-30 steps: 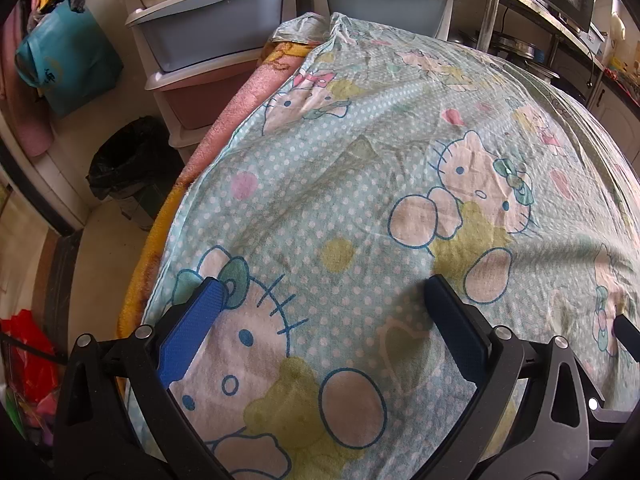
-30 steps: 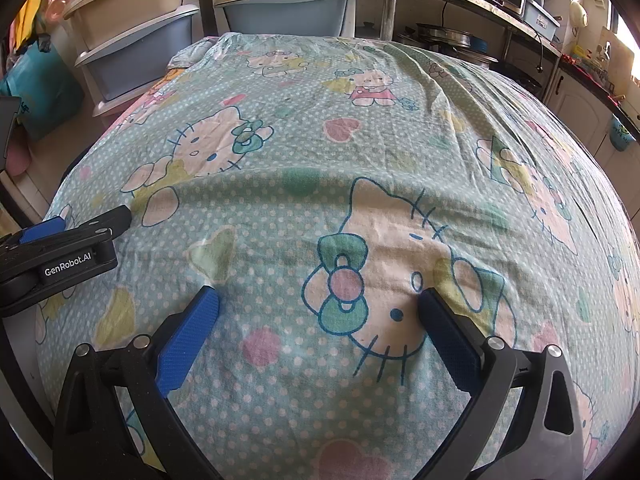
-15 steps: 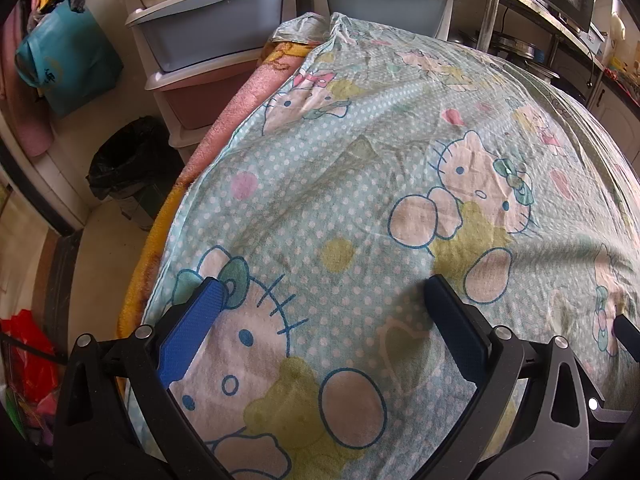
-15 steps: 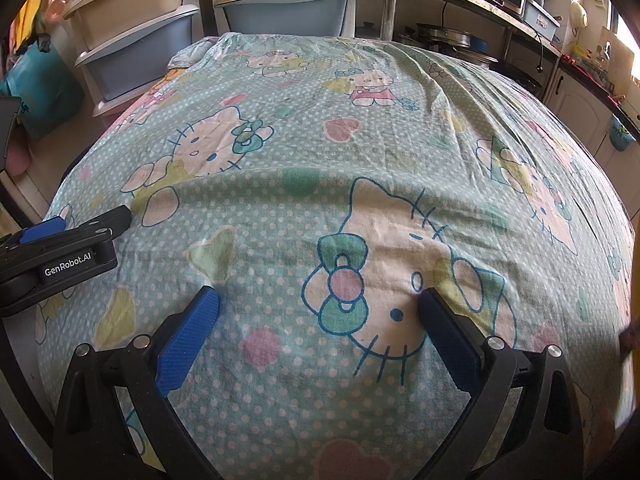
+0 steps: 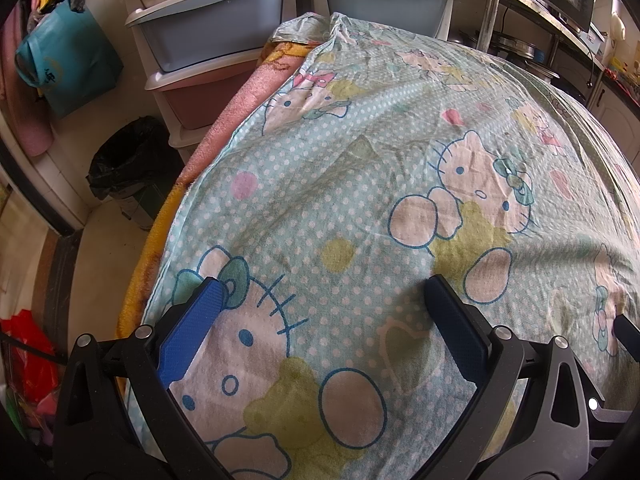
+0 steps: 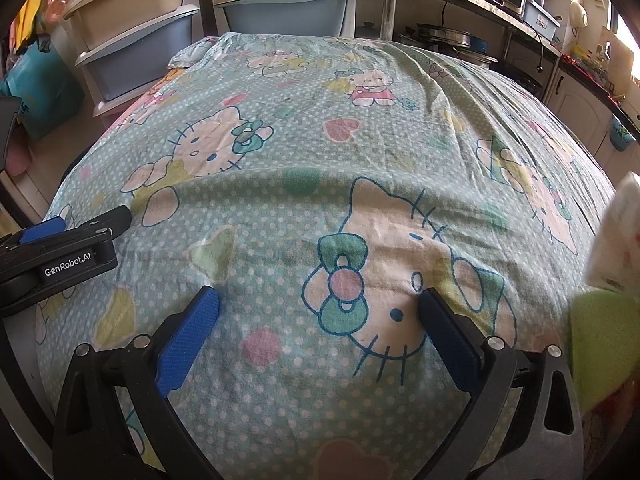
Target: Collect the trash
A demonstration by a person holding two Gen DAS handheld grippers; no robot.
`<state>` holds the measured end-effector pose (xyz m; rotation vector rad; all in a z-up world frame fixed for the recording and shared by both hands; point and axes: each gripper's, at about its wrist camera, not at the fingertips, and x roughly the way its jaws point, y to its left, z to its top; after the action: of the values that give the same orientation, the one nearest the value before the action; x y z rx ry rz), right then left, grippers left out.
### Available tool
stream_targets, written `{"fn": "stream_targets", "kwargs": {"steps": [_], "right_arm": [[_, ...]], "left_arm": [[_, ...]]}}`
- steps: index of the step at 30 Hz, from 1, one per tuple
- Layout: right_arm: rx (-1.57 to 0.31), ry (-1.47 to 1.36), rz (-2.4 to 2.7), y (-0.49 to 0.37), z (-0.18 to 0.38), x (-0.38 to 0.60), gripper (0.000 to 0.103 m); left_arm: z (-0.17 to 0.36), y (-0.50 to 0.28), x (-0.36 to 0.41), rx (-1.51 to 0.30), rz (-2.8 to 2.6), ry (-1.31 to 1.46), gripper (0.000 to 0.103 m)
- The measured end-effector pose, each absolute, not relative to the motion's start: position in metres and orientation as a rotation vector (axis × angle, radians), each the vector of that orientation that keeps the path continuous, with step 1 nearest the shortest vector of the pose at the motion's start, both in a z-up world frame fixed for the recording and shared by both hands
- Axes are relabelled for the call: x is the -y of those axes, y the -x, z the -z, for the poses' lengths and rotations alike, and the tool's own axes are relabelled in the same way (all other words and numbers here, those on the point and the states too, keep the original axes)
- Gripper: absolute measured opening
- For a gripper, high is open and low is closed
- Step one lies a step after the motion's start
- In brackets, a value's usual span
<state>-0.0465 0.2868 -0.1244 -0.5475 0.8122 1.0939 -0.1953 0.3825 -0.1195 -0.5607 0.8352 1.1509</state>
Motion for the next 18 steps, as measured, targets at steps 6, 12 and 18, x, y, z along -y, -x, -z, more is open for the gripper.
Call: {"fn": "stream_targets", "kwargs": {"steps": [6,12,18], "right_arm": [[-0.812,0.547,-1.094,0.0461,0.1239,-0.2877,0.098],[-0.812,0.547,-1.094,0.0464,0.1241,-0.2872,0.098],[-0.812,0.547,-1.094,0.0465,0.1243,-0.2870,0.098]], "left_arm": [[0.1195,0.1954,-0.3825,-0.835,-1.151,0.561,0.094],[0.1194,0.1953,-0.3823,-0.835,-1.151,0.561,0.094],[0.1194,0.1953,-0.3824,-0.835,-1.151,0.561,0.094]]}}
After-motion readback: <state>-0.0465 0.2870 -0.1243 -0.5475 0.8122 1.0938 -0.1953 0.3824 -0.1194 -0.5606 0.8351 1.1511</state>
